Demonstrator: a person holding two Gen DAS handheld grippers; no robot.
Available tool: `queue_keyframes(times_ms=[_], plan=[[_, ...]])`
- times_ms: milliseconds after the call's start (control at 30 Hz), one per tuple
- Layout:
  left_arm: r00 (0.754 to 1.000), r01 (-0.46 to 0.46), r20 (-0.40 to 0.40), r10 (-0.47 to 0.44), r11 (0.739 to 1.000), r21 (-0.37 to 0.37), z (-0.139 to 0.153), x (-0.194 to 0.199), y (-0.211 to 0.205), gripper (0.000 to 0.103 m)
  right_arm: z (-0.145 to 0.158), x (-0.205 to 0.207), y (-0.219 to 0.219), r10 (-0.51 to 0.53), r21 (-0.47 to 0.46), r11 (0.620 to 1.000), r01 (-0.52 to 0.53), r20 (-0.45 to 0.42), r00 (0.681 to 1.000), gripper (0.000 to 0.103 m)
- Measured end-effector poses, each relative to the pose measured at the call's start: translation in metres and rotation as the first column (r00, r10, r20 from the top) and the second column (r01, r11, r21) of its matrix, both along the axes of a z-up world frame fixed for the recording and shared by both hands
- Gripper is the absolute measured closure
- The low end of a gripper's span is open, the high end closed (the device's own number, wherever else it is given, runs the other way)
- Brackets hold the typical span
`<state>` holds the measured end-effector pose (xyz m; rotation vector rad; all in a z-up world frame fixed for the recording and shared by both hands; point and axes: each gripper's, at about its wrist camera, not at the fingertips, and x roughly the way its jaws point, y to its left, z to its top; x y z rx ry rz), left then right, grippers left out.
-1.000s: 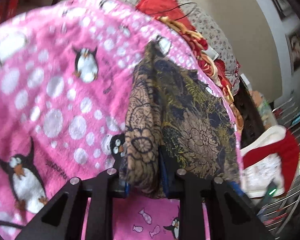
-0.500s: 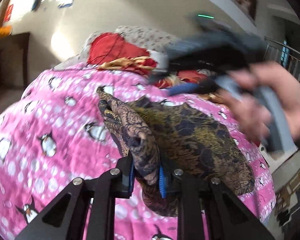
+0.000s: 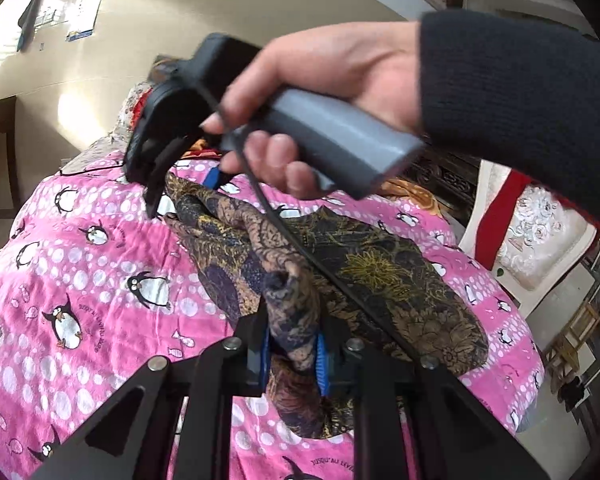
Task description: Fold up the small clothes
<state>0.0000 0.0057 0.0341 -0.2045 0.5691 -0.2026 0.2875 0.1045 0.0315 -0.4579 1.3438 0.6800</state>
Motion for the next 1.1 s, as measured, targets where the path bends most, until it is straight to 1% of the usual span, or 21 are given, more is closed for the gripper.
queue_keyframes(times_ms=[100,233,267,300,333,367,400,467,600,767,867,1100], plan=[[1.000,0.016,0.000,-0.016,1.000,0.004,0.001,-0.001,-0.004,0.086,-0.004,-0.001,0.007,0.018,-0.068,0.998,-0.016,0.034,0.999,0.041],[1.000,0.028,0.000,-0.028,1.000,0.009,0.001,0.000,-0.009,0.086,-0.007,-0.005,0.014,0.038,-0.109,0.994,-0.033,0.043,0.998,0.042],[1.000,0.028,-0.001,-0.028,1.000,0.008,0.001,0.000,-0.009,0.086,-0.007,-0.005,0.014,0.037,-0.116,0.993,-0.031,0.048,0.998,0.051],[1.000,0.029,-0.001,-0.029,1.000,0.005,0.002,-0.001,-0.010,0.086,-0.007,-0.005,0.014,0.033,-0.120,0.992,-0.027,0.049,0.998,0.056],[1.000,0.030,-0.002,-0.030,1.000,0.003,0.002,-0.001,-0.010,0.086,-0.007,-0.003,0.011,0.020,-0.126,0.992,-0.014,0.046,0.999,0.067],[1.000,0.031,-0.003,-0.031,1.000,0.001,0.003,-0.001,-0.010,0.086,-0.005,-0.001,0.009,0.005,-0.125,0.992,0.001,0.046,0.999,0.073],[0.999,0.032,-0.003,-0.032,0.999,0.001,0.003,-0.001,-0.011,0.086,-0.001,0.001,0.002,-0.013,-0.108,0.994,0.018,0.047,0.999,0.075],[0.999,0.039,-0.001,-0.039,0.999,0.002,0.004,-0.003,-0.013,0.087,0.006,0.005,-0.010,-0.028,-0.087,0.996,0.032,0.049,0.998,0.086],[0.997,0.076,0.003,-0.076,0.997,-0.017,0.010,-0.004,-0.023,0.088,0.026,0.014,-0.052,-0.075,-0.030,0.997,0.076,0.048,0.996,0.088],[0.987,0.163,0.012,-0.163,0.986,0.028,0.014,-0.002,-0.061,0.090,0.039,0.021,-0.117,-0.121,0.018,0.993,0.120,0.038,0.992,0.089],[0.978,0.211,0.001,-0.211,0.977,0.043,0.014,0.000,-0.088,0.093,0.036,0.021,-0.146,-0.150,0.047,0.988,0.148,0.033,0.988,0.089],[0.951,0.310,-0.029,-0.309,0.945,0.099,0.010,0.004,-0.156,0.094,0.027,0.025,-0.233,-0.215,0.101,0.972,0.213,0.019,0.976,0.090]])
